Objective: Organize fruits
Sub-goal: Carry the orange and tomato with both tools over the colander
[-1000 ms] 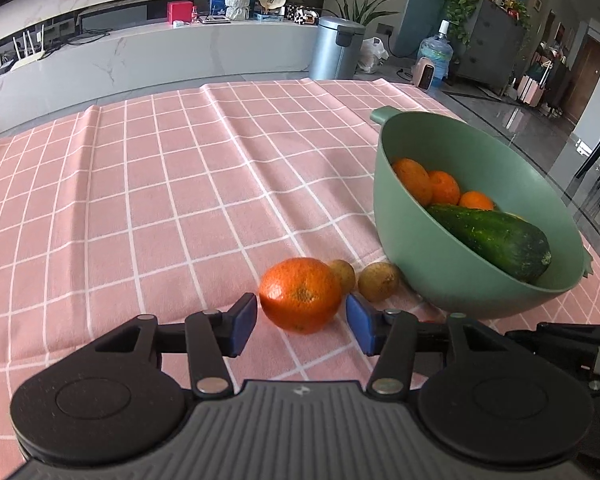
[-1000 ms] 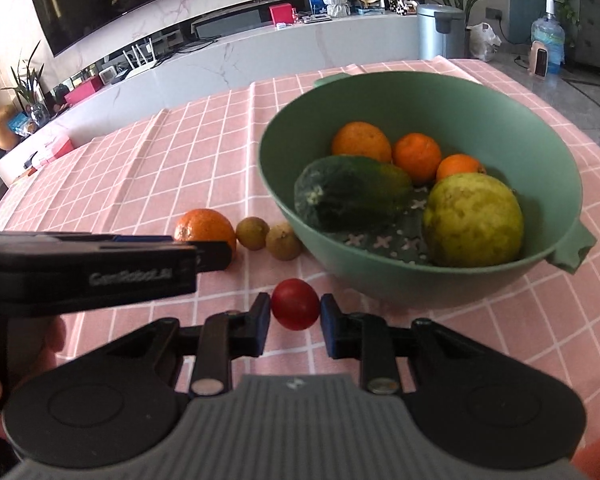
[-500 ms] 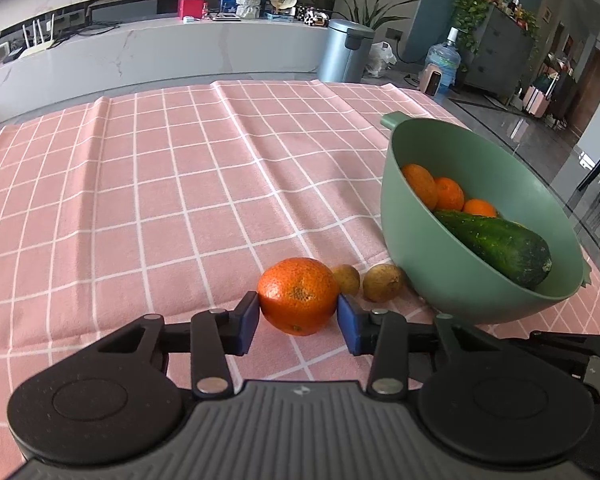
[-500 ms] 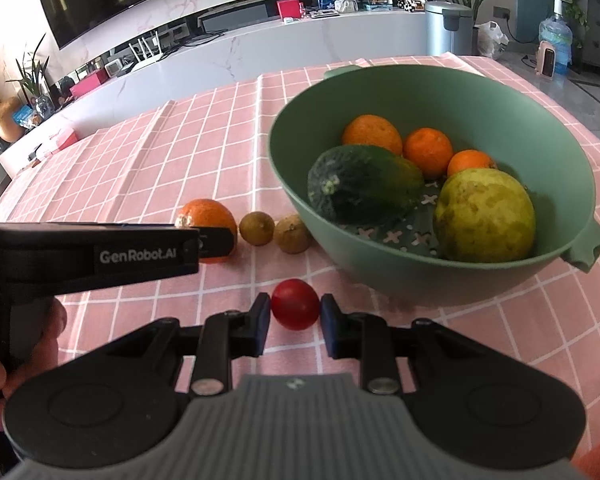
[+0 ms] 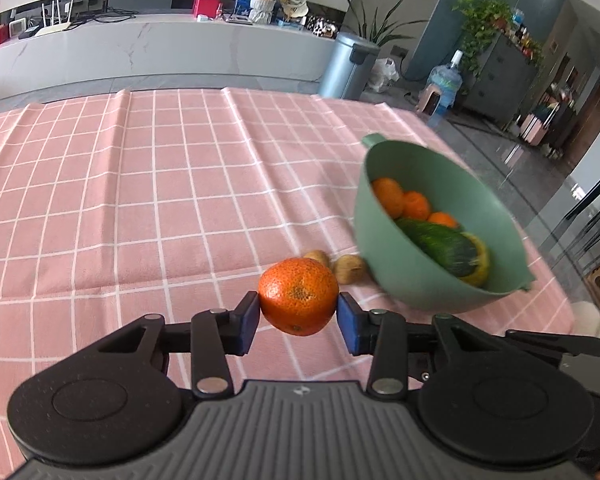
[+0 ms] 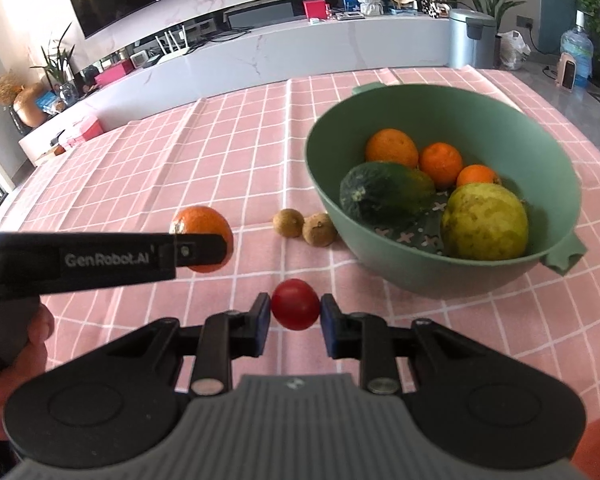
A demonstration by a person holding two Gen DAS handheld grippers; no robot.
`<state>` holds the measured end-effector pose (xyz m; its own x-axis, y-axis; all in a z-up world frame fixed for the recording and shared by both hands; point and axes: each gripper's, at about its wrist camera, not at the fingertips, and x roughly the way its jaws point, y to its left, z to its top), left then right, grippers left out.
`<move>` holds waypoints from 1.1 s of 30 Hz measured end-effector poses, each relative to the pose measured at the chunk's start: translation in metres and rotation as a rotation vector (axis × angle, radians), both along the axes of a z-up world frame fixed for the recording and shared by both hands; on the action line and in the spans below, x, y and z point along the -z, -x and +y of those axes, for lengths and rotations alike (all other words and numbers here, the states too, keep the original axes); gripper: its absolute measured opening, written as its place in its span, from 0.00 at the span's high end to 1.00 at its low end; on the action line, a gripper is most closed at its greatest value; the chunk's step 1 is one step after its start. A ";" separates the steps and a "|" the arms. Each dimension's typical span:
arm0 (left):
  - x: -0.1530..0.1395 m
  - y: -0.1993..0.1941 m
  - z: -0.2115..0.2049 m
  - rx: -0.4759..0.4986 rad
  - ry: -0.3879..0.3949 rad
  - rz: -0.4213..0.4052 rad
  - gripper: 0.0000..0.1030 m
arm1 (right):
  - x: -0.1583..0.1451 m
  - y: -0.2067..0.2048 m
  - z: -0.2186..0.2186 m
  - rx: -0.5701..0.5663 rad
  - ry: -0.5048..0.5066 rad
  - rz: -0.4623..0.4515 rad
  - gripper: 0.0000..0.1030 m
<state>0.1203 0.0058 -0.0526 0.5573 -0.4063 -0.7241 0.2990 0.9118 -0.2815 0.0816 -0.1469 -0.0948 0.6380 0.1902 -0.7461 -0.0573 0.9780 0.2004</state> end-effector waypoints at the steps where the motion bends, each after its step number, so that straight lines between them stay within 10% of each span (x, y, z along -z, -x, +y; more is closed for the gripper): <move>1: -0.004 0.003 0.000 -0.001 0.004 -0.001 0.54 | -0.003 0.002 -0.002 -0.001 0.002 -0.005 0.78; 20: -0.071 0.018 -0.038 0.075 0.069 -0.026 0.54 | -0.072 0.028 -0.075 -0.007 0.062 -0.120 0.78; 33: -0.050 -0.052 -0.086 0.110 0.057 0.097 0.54 | -0.063 -0.007 -0.121 -0.030 0.140 -0.089 0.78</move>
